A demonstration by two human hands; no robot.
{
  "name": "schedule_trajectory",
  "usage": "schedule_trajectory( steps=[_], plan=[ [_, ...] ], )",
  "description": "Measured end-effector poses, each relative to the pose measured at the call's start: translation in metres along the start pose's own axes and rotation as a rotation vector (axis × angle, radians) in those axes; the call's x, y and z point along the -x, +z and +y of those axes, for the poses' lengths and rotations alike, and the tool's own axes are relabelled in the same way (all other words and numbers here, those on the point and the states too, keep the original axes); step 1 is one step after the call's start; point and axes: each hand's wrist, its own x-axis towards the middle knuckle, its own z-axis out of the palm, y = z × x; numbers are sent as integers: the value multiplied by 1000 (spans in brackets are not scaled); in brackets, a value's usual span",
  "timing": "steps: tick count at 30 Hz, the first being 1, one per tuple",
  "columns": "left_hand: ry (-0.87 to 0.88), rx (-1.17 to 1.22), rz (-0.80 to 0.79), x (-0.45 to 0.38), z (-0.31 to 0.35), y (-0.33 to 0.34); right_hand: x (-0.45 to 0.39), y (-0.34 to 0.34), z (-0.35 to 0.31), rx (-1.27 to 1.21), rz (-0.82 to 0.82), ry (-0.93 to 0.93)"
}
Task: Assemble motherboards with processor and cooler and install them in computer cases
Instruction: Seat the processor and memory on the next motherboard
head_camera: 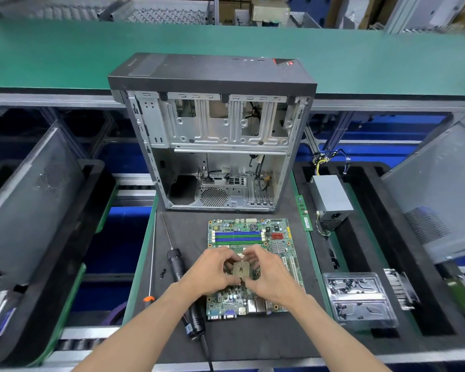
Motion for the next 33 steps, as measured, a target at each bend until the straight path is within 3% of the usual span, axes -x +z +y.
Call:
schedule_trajectory(
  steps=[7, 12, 18, 23, 28, 33],
  plan=[
    [-26, -40, -47, -4, 3, -2, 1, 0, -6, 55, 14, -90],
    [-116, 287, -119, -1, -2, -7, -1, -2, -7, -35, 55, -74],
    [-254, 603, -292, -4, -9, -13, -7, -1, -14, -307, 133, 170],
    [-285, 661, -359, -4, -8, -13, -9, -2, -17, -446, 100, 286],
    [-350, 650, -195, -7, -3, -16, -12, -2, -16, -341, 46, 270],
    [-349, 636, -93, -8, -1, -13, -12, -4, -12, -439, 35, 273]
  ],
)
